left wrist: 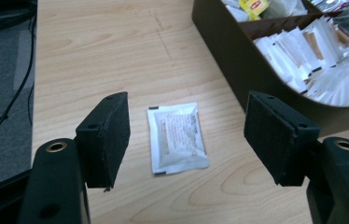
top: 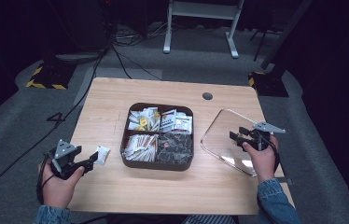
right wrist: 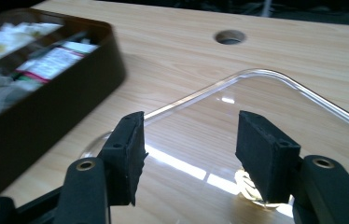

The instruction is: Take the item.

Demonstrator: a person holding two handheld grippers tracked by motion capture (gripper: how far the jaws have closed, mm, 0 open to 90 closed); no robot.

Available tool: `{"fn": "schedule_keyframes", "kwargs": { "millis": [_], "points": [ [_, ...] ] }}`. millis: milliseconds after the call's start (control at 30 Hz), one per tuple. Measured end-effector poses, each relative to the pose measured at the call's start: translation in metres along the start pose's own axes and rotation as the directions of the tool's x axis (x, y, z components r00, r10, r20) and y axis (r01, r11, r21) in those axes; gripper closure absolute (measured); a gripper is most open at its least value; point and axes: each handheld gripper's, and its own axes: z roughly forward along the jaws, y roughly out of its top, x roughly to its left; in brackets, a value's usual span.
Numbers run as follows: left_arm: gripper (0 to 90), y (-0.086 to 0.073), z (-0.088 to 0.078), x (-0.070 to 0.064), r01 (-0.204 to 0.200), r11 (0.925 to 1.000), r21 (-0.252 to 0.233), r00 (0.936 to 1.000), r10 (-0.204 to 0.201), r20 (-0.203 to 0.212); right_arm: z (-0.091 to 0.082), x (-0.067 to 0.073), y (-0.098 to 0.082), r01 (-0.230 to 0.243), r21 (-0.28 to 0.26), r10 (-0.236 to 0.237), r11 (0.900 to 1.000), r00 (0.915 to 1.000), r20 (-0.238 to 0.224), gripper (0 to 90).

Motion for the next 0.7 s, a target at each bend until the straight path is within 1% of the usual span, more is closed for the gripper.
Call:
{"fn": "schedule_keyframes", "kwargs": {
  "millis": [67, 133, 300, 433, 533, 700],
  "points": [
    [31.3, -0.003, 0.0, 0.002, 0.002, 1.0, 0.004, 1.0, -0.002, -0.006, 0.004, -0.008, -0.003, -0.017, 0.013, 0.016, 1.0, 0.9994, 0.03, 42.8],
    [30.8, -0.007, 0.0, 0.004, 0.005, 1.0, 0.006, 0.9999, -0.005, -0.01, 0.007, -0.013, -0.005, -0.026, 0.024, 0.025, 0.999, 0.9989, 0.041, 42.4],
    [30.0, -0.015, 0.0, 0.007, 0.002, 0.9998, 0.02, 0.9998, -0.001, -0.021, 0.014, -0.023, -0.011, -0.03, 0.056, 0.026, 0.998, 0.9969, 0.075, 42.2],
    [29.7, -0.02, 0.0, 0.01, 0.0, 0.9995, 0.031, 0.9997, 0.0, -0.026, 0.02, -0.027, -0.015, -0.033, 0.083, 0.025, 0.996, 0.9957, 0.089, 42.5],
    [29.5, -0.023, 0.001, 0.011, 0.003, 0.999, 0.045, 0.9995, -0.001, -0.03, 0.024, -0.029, -0.017, -0.023, 0.106, 0.013, 0.994, 0.9947, 0.102, 43.1],
    [29.2, -0.024, 0.003, 0.01, -0.003, 0.9981, 0.061, 0.9998, 0.004, -0.019, 0.027, -0.032, -0.022, -0.022, 0.142, 0.006, 0.99, 0.9936, 0.113, 45.3]
  ]
}}
